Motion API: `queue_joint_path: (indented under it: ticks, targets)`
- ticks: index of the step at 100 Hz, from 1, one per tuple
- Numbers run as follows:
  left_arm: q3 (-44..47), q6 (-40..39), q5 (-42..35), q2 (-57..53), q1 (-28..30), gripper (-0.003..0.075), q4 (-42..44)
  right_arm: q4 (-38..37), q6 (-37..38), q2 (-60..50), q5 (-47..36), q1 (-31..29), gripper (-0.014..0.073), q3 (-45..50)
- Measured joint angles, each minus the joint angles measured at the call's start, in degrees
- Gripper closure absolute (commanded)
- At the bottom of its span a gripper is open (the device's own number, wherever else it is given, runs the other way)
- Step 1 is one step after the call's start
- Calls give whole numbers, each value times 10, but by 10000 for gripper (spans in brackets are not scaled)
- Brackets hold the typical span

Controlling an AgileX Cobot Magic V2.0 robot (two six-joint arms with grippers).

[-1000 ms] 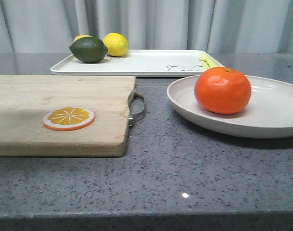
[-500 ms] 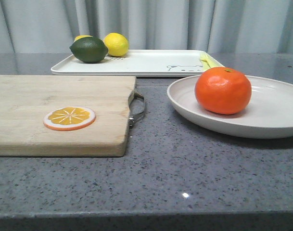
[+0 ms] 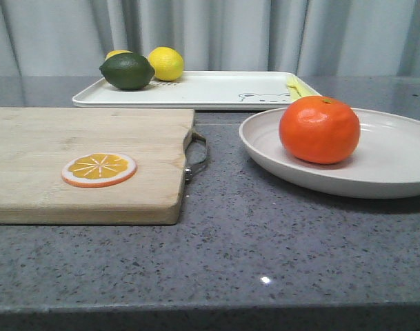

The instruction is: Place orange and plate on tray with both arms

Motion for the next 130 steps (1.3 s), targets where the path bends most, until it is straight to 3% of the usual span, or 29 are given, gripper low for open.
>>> queue_joint_path:
  ticks: [39,46,63,70,130]
  targets:
    - [0,0,0,0,0,739,0,13,0,238,128,97,645,-139]
    - [0,0,0,0,0,739,0,14,0,284,144,110,588,-160]
    - [0,0,0,0,0,739,0,20,0,374,172,117,316,-205]
    - [0,0,0,0,0,739,0,20,0,402,179,117,263,-220]
    - [0,0,0,0,0,739,0,32,0,523,225,117,265,-261]
